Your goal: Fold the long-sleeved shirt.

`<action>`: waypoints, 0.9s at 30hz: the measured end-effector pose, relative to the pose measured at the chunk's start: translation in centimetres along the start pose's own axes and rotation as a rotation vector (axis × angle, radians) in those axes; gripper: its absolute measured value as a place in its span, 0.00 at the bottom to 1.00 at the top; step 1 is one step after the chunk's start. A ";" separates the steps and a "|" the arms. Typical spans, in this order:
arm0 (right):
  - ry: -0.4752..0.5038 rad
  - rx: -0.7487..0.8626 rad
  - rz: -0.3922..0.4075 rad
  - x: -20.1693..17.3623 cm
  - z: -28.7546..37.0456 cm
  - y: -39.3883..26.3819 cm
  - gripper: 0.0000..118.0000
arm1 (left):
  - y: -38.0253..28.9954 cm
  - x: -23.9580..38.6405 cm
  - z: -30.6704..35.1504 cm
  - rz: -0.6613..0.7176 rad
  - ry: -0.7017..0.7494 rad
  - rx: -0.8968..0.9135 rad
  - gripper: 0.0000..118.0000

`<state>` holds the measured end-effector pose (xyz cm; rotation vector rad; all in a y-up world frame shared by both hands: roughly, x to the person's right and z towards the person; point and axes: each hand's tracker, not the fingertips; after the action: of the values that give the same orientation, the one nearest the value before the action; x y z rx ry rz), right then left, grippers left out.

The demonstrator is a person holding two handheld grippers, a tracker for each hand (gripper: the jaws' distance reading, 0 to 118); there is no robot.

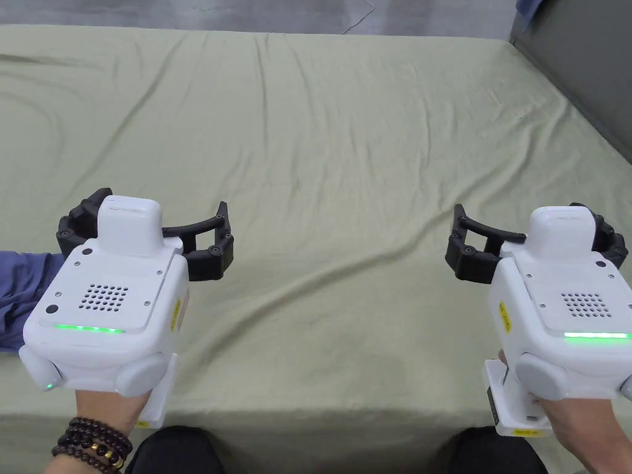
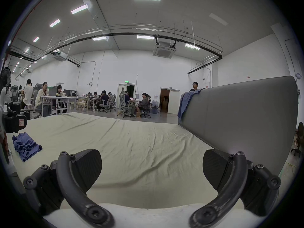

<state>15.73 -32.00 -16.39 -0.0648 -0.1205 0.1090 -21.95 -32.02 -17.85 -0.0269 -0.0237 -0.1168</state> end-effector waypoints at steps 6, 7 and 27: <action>0.000 -0.001 0.000 0.0 0.0 0.0 1.00 | 0.0 0.0 0.0 0.002 -0.002 -0.001 1.00; 0.001 -0.002 0.002 0.0 0.0 0.0 1.00 | 0.0 0.0 0.0 0.002 -0.003 -0.002 1.00; 0.002 -0.002 -0.002 0.1 0.0 0.0 1.00 | 0.0 0.2 -0.1 -0.002 -0.007 -0.003 1.00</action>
<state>15.83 -32.02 -16.37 -0.0670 -0.1184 0.1068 -21.79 -32.06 -17.90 -0.0303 -0.0300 -0.1190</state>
